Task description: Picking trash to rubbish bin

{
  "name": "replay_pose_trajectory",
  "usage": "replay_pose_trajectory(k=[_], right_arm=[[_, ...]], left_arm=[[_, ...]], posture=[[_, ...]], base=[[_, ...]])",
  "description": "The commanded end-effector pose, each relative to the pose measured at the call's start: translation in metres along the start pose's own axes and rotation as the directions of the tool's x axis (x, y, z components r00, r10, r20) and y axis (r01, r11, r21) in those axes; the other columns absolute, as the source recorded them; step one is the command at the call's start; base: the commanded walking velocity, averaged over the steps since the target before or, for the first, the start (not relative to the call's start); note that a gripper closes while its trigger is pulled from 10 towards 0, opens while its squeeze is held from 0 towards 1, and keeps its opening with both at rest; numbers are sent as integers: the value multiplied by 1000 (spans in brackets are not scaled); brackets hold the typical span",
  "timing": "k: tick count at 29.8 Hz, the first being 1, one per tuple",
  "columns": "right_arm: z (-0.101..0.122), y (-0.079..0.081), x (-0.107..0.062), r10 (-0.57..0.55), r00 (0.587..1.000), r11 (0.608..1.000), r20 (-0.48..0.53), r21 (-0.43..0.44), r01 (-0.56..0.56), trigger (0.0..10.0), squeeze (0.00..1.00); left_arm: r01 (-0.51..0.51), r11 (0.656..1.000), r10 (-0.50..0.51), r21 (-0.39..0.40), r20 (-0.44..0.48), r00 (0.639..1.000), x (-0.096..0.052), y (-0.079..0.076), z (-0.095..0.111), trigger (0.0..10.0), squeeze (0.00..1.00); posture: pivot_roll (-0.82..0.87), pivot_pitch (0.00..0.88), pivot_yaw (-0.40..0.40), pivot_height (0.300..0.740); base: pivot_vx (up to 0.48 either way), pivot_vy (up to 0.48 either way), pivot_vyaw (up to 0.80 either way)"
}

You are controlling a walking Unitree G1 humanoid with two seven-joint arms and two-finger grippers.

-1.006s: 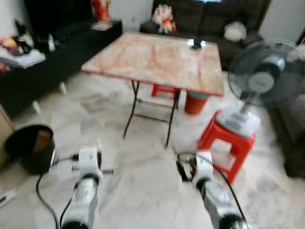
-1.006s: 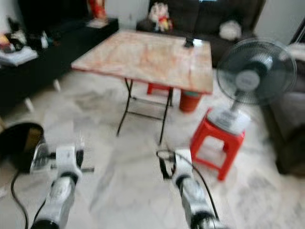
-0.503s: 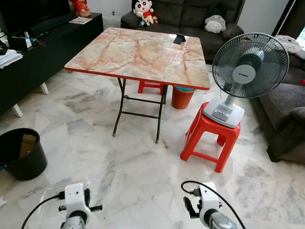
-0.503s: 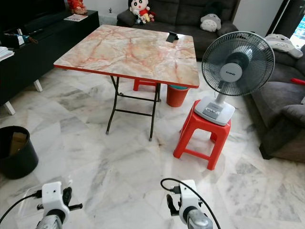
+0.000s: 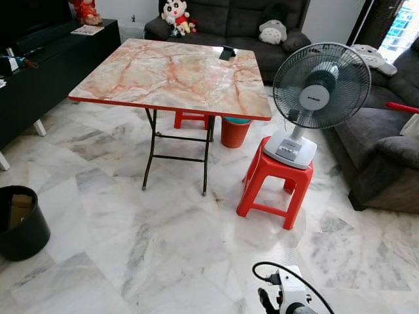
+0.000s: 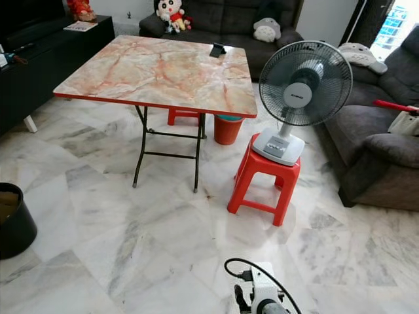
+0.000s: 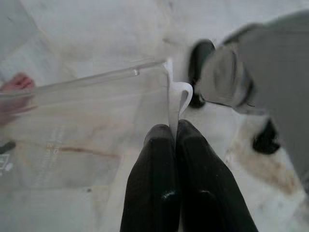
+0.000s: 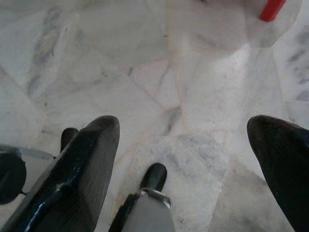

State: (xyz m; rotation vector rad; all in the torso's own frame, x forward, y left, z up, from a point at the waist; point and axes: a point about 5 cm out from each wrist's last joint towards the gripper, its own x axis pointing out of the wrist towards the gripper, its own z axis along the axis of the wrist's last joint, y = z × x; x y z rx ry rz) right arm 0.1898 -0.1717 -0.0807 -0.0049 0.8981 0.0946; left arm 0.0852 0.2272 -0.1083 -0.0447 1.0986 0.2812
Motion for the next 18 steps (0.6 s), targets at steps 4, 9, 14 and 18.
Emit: replay_pose_trajectory(k=[4,9,14,18], right_arm=[[12,-1,3,0,1000,1000,14,-29,0,10000,0],[11,0,3,-1,1000,1000,5,-25,1,10000,0],[9,1,3,6,1000,1000,-4,-3,-6,10000,0],[7,1,2,9,1000,1000,-11,1,-9,10000,0]], left_arm=[[65,991,-68,114,15,998,5,-23,18,10000,0],[80,988,-86,136,40,995,8,-31,32,10000,0],[77,986,-85,151,47,995,8,-32,36,10000,0],[72,986,-77,150,31,997,8,-29,33,10000,0]], posture=[[77,0,-90,740],[73,0,-89,740],[63,0,-81,740],[65,0,-81,740]], base=[[0,0,0],[0,0,0],[0,0,0],[0,0,0]])
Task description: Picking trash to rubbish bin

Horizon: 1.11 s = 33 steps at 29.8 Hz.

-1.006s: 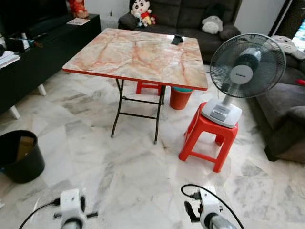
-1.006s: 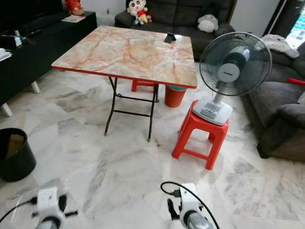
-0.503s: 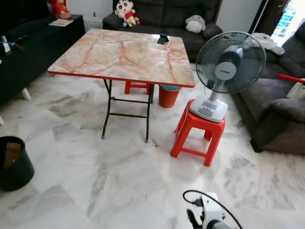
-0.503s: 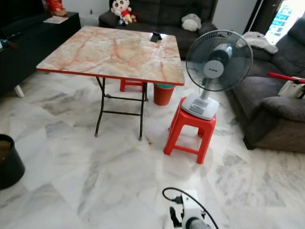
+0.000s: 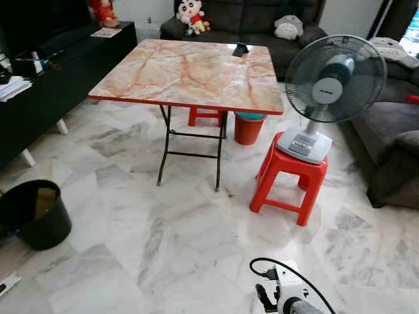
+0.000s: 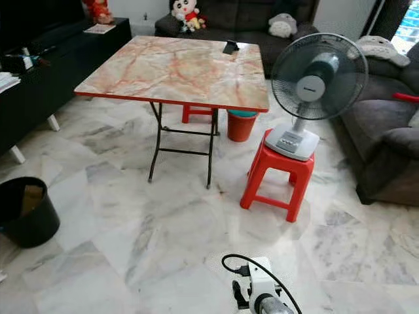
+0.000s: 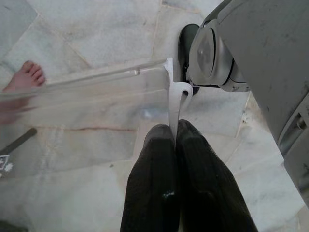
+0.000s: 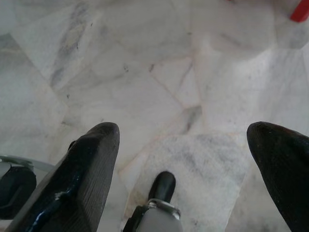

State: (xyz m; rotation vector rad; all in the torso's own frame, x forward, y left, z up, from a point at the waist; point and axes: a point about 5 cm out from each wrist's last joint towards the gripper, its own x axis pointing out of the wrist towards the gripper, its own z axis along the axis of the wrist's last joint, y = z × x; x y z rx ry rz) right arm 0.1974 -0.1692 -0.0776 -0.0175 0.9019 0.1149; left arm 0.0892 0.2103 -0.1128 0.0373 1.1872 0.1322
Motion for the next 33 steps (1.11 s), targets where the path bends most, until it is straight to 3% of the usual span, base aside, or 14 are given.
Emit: replay_pose_trajectory(k=[1,12,19,23,33], right_arm=[[-1,-1,0,-4,1000,1000,-8,5,4,10000,0],[-1,-3,-1,-11,1000,1000,-11,-28,11,10000,0],[-1,-3,0,-21,1000,1000,-6,-4,21,10000,0],[-1,-3,-1,-21,1000,997,-11,-68,20,10000,0],[-5,-1,-1,-3,1000,1000,-21,-23,2,10000,0]], left_arm=[[-9,1000,8,4,105,994,4,-4,35,10000,0],[-8,1000,7,6,79,997,4,-4,28,10000,0],[-7,1000,6,8,77,997,4,-5,28,10000,0],[-6,1000,5,10,79,997,4,-5,27,10000,0],[-6,1000,5,12,84,996,3,-6,26,10000,0]], posture=[[65,0,-81,740],[67,0,-81,740],[70,0,-82,740],[75,0,-83,740],[80,0,-86,740]], base=[[0,0,0],[25,0,414],[0,0,0],[0,0,602],[258,0,107]])
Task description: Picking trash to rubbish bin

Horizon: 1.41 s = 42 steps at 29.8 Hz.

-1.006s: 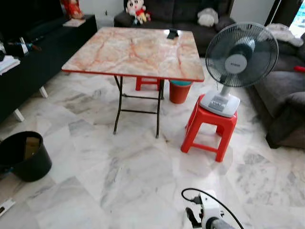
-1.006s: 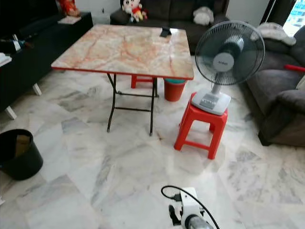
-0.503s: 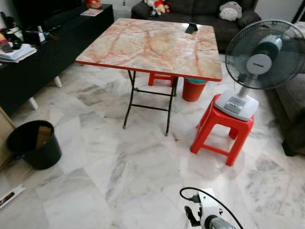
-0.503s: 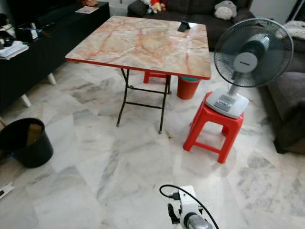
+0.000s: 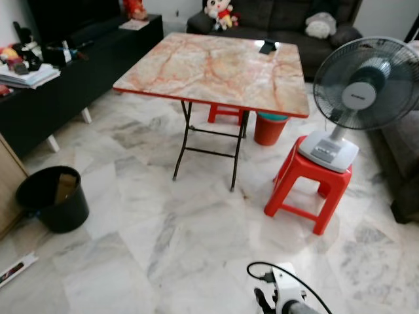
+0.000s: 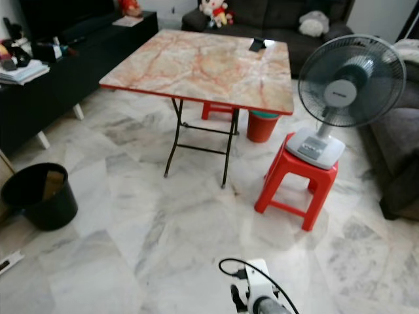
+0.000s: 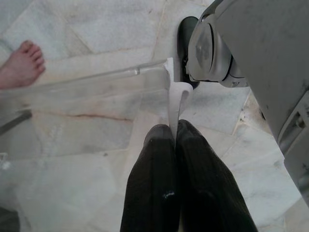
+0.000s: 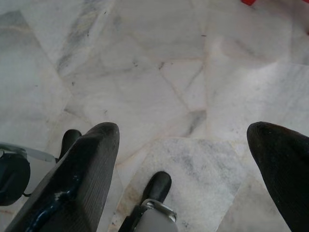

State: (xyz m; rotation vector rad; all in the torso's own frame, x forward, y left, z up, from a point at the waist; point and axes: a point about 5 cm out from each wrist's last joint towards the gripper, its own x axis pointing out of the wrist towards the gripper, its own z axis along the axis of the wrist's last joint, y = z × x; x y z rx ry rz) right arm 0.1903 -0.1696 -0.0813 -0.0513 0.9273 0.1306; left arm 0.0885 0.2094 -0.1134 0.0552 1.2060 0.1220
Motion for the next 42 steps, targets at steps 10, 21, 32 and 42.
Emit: replay_pose_trajectory(k=[10,21,32,42], right_arm=[[1,1,0,6,1000,999,-2,-37,-6,10000,0],[-1,2,0,12,1000,999,-5,-34,-12,10000,0],[2,-2,0,-10,1000,999,0,-32,10,10000,0],[12,-1,2,-9,1000,1000,20,-25,9,10000,0]], left_arm=[[-8,1000,9,-9,114,993,2,-3,28,10000,0],[-6,1000,7,-5,108,994,1,-4,20,10000,0],[-26,999,31,-41,127,991,2,0,27,10000,0],[-34,997,43,-67,142,989,2,1,36,10000,0]], posture=[[90,0,-87,740],[95,0,-92,740],[107,0,-109,740],[97,0,-112,740]], base=[[300,0,264],[322,0,122],[328,0,686],[328,0,215]])
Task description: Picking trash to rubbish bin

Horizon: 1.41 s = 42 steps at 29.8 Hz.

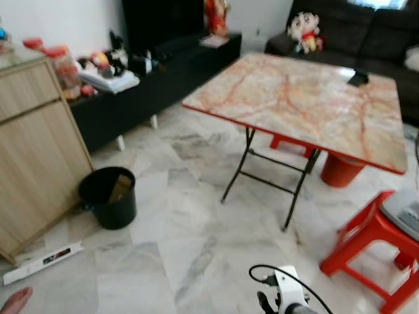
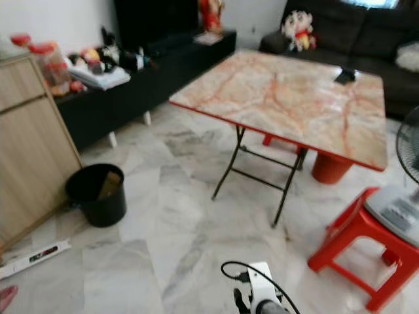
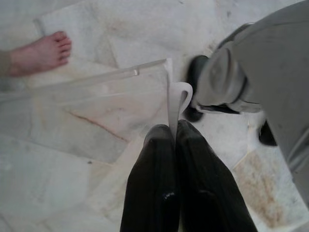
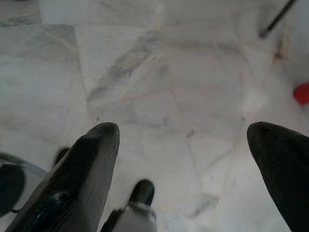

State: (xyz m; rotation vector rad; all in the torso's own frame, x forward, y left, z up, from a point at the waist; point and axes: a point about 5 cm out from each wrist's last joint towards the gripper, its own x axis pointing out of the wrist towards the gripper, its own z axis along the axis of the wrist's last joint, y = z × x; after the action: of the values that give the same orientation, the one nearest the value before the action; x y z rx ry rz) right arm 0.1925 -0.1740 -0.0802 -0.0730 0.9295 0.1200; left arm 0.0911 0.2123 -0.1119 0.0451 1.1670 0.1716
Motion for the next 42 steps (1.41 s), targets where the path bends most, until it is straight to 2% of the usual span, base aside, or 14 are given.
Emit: replay_pose_trajectory(k=[1,7,10,21,24,36,42], right_arm=[[11,4,2,9,1000,1000,25,-15,-8,10000,0],[10,3,2,1,1000,1000,24,-16,0,10000,0],[8,3,2,-1,1000,999,18,32,1,10000,0],[7,6,2,17,1000,998,14,55,-18,10000,0],[8,6,2,16,1000,999,15,37,-17,10000,0],[12,6,3,20,1000,999,24,42,-21,10000,0],[11,6,3,22,1000,1000,17,10,-22,10000,0]], left_arm=[[-3,1000,6,-30,107,994,4,-3,33,10000,0],[-3,999,6,-32,107,994,4,-3,35,10000,0],[-8,999,12,-37,104,994,4,-3,35,10000,0],[-11,999,14,-39,88,996,4,-3,30,10000,0],[-12,999,16,-38,86,996,4,-2,29,10000,0],[-9,999,13,-43,91,996,4,-3,32,10000,0],[-11,999,15,-45,89,996,4,-3,32,10000,0]], posture=[[97,0,-111,740],[96,0,-110,740],[95,0,-111,740],[97,0,-109,740],[97,0,-109,740],[98,0,-115,740],[100,0,-116,740]], base=[[330,0,0],[338,0,746],[480,0,0],[480,0,-73],[480,0,-800],[480,0,0],[480,0,0]])
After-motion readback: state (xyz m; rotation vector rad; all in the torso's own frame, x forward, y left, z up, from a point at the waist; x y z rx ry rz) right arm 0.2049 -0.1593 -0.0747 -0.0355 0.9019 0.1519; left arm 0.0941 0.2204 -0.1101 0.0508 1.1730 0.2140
